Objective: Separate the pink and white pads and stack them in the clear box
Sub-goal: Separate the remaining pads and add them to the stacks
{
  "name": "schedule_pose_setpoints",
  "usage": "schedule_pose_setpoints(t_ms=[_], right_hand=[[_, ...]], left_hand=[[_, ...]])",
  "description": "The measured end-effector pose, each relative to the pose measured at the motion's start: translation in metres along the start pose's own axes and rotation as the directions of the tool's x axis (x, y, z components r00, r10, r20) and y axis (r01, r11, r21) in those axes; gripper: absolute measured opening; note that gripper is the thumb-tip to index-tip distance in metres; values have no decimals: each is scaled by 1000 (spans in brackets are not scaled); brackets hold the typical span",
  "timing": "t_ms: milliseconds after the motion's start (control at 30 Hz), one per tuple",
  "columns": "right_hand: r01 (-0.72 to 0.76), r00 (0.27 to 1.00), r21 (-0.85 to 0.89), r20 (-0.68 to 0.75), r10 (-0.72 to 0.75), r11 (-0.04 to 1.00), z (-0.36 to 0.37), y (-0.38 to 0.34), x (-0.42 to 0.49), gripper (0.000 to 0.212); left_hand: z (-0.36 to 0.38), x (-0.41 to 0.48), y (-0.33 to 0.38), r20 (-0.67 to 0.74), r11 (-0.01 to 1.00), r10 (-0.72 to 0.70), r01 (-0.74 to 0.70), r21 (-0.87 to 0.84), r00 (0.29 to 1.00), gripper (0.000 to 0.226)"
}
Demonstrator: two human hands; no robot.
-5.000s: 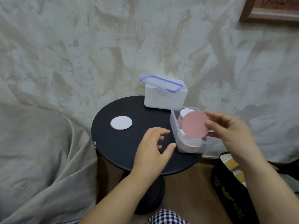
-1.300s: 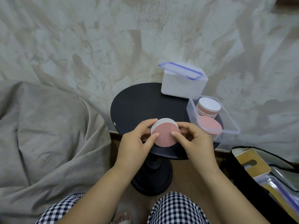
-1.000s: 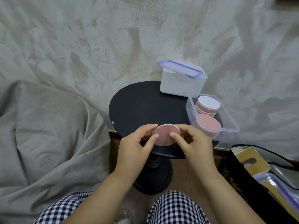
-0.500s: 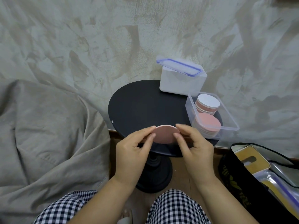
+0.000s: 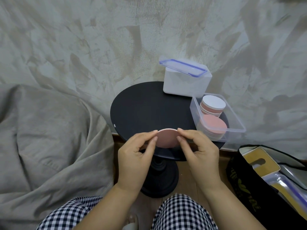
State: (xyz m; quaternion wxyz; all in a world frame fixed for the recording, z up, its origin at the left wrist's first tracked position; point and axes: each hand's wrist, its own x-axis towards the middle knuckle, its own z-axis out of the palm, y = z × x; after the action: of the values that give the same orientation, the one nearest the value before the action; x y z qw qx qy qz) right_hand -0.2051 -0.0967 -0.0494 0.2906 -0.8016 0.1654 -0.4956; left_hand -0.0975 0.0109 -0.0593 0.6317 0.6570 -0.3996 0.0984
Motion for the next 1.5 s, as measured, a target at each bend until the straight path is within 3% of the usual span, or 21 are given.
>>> schedule_pose_setpoints(t_ms=[167,300,467,667,833,1200,1433,1500], right_hand=[[-204,979,105,35,202,973,-25,-8,19,29],[-396,911,290,5,412,872,-69,3,53,27],[-515,856,178,54,514,838,-115,29,91,20],[-617,742,-38,303,598,786,-127,52,109,18],[-576,680,-196,423,599,793,-122,54,123,17],[-347,685,-436,487,542,830,-104,58,130,16],[-46,681,-632,547,487,774,-100,56,129,30],[-18,676,-654,549,491,756,-99,54,128,36]], left_hand=[[8,7,8,49,998,-63,64,-26,997,25],[32,18,15,204,1000,-30,27,14,979,25],[76,30,29,397,996,27,-58,66,917,28],[103,28,28,382,1000,-8,9,-1,924,30],[105,27,26,390,1000,-17,21,-6,921,30],[103,26,25,398,1000,-16,12,11,917,29],[104,24,24,384,1000,-13,18,-9,923,29],[104,24,23,385,1000,-12,18,-12,923,29]])
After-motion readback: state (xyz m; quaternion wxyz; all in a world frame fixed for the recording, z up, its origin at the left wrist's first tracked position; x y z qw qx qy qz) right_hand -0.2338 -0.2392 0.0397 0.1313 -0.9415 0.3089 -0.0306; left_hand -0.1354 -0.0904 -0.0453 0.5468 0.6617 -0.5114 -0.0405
